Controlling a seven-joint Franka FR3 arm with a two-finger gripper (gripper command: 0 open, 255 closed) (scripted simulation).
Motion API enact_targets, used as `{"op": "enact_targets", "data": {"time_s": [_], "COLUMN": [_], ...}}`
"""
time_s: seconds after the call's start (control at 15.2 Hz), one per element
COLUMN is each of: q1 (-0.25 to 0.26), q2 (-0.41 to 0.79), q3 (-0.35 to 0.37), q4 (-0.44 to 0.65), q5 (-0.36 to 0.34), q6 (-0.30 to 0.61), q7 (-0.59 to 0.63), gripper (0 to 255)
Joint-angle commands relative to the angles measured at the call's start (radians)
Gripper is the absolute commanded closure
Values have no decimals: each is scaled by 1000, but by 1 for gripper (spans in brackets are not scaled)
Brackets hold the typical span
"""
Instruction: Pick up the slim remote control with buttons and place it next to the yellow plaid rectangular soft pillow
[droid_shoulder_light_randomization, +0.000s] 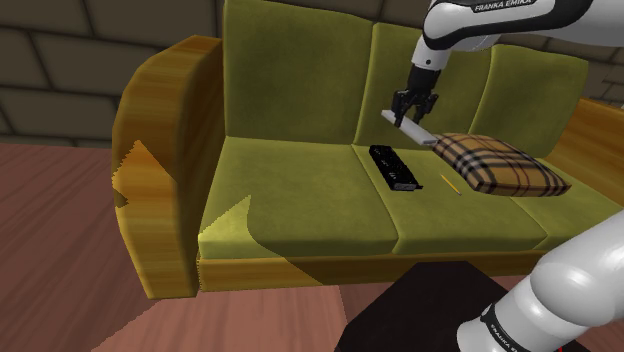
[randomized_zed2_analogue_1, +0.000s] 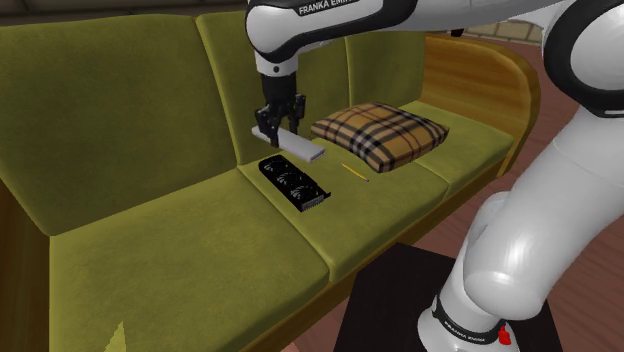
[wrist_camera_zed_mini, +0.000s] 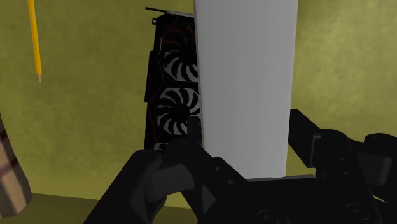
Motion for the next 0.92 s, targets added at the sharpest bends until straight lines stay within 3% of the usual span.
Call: {"op": "enact_targets", "data": {"time_s": [0.0,0.86], "q1": [-21,-158], "q2": [-14,-15], "q3": [-29,-233], "q4": [-20,-13], "q5": [-6,-45], "q6": [7,16], "q7": [-49,-376], "gripper": [255,255]}}
